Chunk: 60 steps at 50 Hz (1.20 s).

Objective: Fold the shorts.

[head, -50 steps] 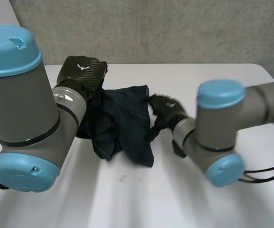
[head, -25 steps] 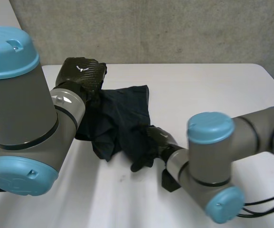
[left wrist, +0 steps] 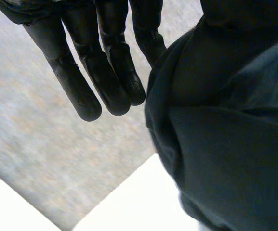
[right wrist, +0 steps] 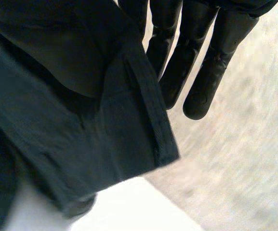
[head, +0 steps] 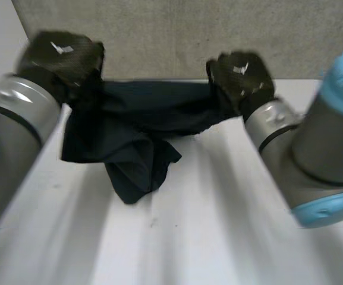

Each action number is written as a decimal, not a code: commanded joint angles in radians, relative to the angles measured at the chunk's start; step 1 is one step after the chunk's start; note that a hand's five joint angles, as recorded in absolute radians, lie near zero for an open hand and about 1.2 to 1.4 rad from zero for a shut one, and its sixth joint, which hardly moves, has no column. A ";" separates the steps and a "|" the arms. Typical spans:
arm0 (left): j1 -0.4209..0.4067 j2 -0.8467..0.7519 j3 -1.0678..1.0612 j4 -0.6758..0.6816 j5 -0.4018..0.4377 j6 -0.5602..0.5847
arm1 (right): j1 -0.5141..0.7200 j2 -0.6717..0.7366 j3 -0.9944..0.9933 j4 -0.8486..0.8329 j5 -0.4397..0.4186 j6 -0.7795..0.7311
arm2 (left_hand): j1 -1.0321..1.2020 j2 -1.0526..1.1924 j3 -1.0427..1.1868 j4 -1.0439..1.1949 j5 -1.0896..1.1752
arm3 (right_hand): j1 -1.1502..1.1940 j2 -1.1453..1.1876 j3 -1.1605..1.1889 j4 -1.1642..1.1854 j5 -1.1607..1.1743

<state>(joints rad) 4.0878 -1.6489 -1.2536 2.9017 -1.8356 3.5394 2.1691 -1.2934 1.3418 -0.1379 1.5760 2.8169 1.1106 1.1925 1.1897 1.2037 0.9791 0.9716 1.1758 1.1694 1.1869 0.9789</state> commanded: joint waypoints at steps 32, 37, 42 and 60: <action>0.151 -0.526 0.334 0.178 0.203 0.226 | -0.052 0.379 -0.476 0.248 0.082 -0.137 | 0.286 0.204 0.207 0.193 0.243 | 0.425 0.220 0.227 0.209 0.243; 0.164 -0.767 0.569 0.339 0.211 0.288 | -0.049 0.473 -0.494 -0.059 0.168 -0.162 | -0.221 -0.303 -0.300 -0.314 -0.264 | 0.425 0.220 0.227 0.209 0.243; 0.168 -0.815 0.611 0.425 0.211 0.277 | -0.046 0.537 -0.480 -0.200 0.124 -0.258 | -0.936 -1.018 -1.015 -1.029 -0.979 | -0.797 -1.001 -0.995 -1.012 -0.979; 0.140 -0.283 -0.051 0.269 0.148 -0.028 | -0.100 0.169 -0.093 0.291 -0.034 -0.168 | -0.900 -0.982 -0.979 -0.993 -0.943 | -0.797 -1.001 -0.995 -1.012 -0.979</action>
<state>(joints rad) 4.2346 -2.1652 -0.9885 3.2728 -1.6887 3.6022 2.0972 -1.0061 1.1080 -0.0904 1.6404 2.6103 0.1911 0.1998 0.2112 0.2023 0.0441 0.1995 0.2144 0.2120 0.2328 0.0609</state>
